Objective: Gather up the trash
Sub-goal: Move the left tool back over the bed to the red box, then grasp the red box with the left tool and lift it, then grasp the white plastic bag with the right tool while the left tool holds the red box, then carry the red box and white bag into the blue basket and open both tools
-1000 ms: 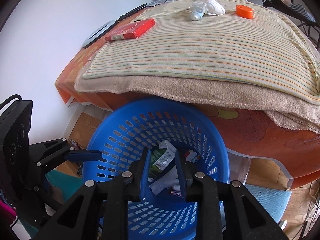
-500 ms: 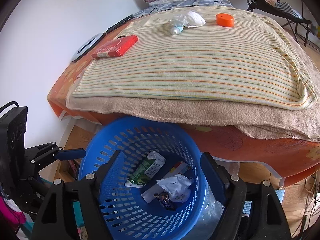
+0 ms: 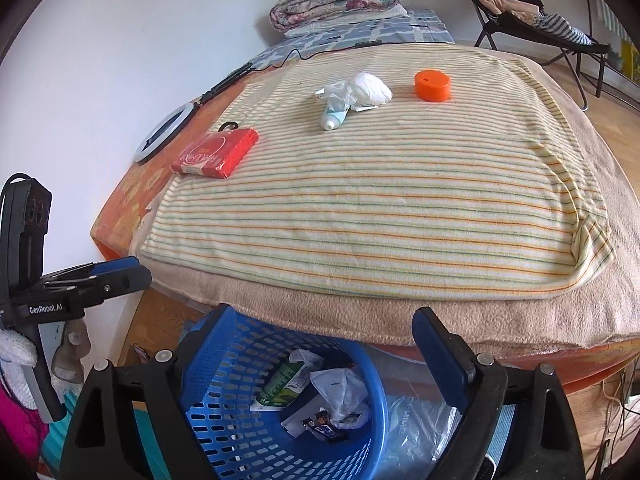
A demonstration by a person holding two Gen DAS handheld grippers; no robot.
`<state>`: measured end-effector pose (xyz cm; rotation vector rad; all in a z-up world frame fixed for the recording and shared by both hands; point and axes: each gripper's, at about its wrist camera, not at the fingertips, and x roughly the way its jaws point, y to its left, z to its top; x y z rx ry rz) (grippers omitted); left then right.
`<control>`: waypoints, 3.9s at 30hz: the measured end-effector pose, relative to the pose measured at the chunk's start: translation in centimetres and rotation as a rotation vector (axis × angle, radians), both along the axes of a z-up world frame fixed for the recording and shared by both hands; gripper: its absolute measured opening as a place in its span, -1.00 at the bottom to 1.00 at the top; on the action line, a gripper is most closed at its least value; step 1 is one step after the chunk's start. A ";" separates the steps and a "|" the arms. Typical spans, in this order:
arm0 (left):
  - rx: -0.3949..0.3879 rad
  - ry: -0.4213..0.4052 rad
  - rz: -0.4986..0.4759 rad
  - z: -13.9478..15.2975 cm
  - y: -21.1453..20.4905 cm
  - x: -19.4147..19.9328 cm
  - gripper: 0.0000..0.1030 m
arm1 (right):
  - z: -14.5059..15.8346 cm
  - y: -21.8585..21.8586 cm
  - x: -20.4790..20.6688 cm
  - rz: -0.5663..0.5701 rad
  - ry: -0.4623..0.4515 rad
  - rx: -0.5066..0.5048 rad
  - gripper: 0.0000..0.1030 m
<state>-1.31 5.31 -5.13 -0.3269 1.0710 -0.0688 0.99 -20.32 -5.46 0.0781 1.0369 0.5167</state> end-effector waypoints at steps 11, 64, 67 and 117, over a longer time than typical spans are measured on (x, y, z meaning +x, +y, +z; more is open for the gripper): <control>-0.108 0.021 0.200 -0.9 5.5 6.7 0.59 | 3.0 -0.8 6.0 -0.043 -0.074 -0.010 0.78; -0.012 -0.086 0.227 -0.3 1.0 20.5 -0.69 | 1.3 2.2 20.1 -0.178 0.031 0.156 0.78; -0.007 -0.092 0.222 0.0 1.2 20.1 -0.69 | 0.1 2.0 21.7 -0.223 0.066 0.169 0.73; 0.070 -0.182 -0.038 5.6 -4.8 1.4 -0.69 | 6.4 3.3 6.2 0.077 -0.167 0.021 -0.40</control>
